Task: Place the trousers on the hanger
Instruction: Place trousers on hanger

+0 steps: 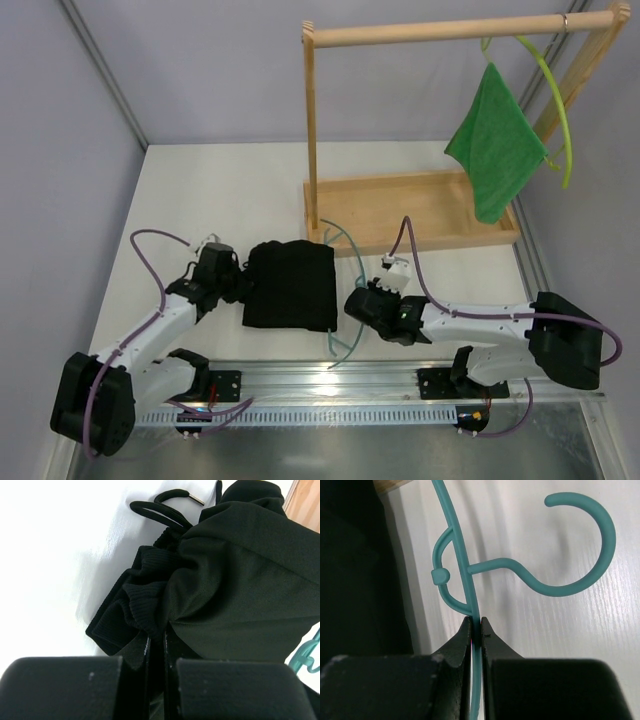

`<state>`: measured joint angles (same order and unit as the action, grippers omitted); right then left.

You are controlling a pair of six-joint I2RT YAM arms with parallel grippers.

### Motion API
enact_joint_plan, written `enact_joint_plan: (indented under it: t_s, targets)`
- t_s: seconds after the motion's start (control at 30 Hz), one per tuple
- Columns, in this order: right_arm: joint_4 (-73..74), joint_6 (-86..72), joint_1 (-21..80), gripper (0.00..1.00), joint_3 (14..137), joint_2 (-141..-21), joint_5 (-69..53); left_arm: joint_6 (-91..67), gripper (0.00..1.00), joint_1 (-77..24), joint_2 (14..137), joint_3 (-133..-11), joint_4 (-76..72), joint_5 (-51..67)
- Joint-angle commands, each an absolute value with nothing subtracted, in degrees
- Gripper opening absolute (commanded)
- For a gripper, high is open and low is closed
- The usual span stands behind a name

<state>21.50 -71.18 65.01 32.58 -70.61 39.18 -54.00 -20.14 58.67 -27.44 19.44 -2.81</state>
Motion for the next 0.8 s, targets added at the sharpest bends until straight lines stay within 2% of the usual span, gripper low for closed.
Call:
enact_joint_plan:
  t_s: [0.0,0.13,0.23,0.47,0.57,0.77]
  targets:
    - [20.8,-72.4,63.6,0.04,35.5,-73.8,49.8,-53.3,0.00,-19.1,60.4,-25.1,24.5,-6.3]
    - [17.5,-74.7,63.6,0.04,34.5,-75.3,50.8,-55.1,0.00,-19.1,58.5,-23.3,23.2,-3.4]
    - [20.4,-79.4,63.5,0.04,34.9,-76.5,51.9,-56.2,0.01,-19.1,55.7,-22.4,23.8,-4.1]
    - [23.4,-77.3,63.5,0.04,31.3,-73.3,54.8,-52.1,0.01,-19.1,50.6,-29.8,34.3,-17.2]
    - [23.5,-73.9,63.5,0.04,27.9,-68.7,54.7,-51.0,0.00,-18.9,53.8,-32.3,35.3,-23.0]
    - [20.7,-65.2,63.6,0.04,25.3,-62.9,52.8,-50.3,0.00,-18.8,60.9,-32.2,30.5,-23.1]
